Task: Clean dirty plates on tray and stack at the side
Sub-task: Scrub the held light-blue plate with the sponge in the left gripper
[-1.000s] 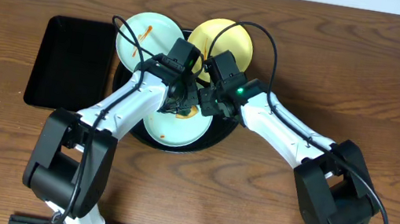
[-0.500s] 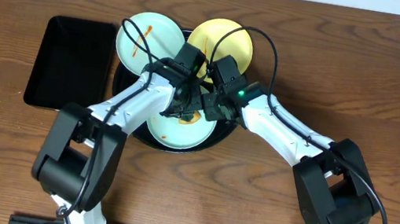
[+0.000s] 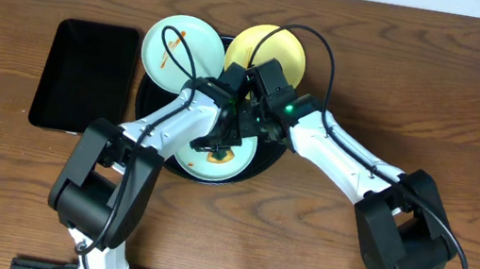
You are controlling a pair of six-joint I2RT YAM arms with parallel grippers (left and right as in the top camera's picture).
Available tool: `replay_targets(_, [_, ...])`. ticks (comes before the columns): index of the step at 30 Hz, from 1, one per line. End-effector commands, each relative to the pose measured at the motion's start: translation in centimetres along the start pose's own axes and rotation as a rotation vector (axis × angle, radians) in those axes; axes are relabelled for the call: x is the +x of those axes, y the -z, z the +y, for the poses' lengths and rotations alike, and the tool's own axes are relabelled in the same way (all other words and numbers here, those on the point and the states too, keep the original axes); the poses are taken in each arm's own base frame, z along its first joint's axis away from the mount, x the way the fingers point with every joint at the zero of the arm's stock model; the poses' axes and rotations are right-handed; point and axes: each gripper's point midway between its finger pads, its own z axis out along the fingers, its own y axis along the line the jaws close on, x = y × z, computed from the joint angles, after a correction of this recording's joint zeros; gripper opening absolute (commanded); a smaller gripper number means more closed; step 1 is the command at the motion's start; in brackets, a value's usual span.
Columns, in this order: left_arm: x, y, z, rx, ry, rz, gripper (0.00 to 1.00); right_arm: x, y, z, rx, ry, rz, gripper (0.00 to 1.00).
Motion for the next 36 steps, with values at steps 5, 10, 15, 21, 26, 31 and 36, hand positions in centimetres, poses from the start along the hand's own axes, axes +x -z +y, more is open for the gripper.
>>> replay_targets(5, [-0.7, 1.2, -0.1, 0.049, 0.022, 0.001, 0.08, -0.5, 1.3, 1.4, -0.06, -0.003, -0.005, 0.02])
replay_targets(10, [-0.6, 1.2, -0.3, 0.062, 0.008, 0.01, 0.07, -0.6, 1.5, 0.2, -0.076, -0.034, 0.011, 0.07])
replay_targets(15, [-0.5, 1.2, -0.5, 0.071, 0.007, 0.016, 0.08, -1.0, 1.9, -0.2, -0.147, -0.052, 0.023, 0.16])
replay_targets(21, [-0.5, 1.2, -0.4, 0.074, 0.01, 0.017, 0.08, -1.2, 2.3, -1.2, -0.186, -0.089, 0.036, 0.27])
replay_targets(26, [-1.0, 1.5, 0.0, 0.079, 0.029, 0.012, 0.07, -0.4, 2.3, -1.8, -0.183, -0.089, 0.072, 0.3])
replay_targets(31, [-1.8, 2.4, 0.6, 0.093, 0.054, -0.011, 0.07, 0.6, 1.0, -2.0, -0.175, -0.095, 0.111, 0.3])
replay_targets(36, [-2.0, 2.8, 0.8, 0.098, 0.061, -0.02, 0.08, 1.7, -0.6, -2.5, -0.163, -0.108, 0.154, 0.29])
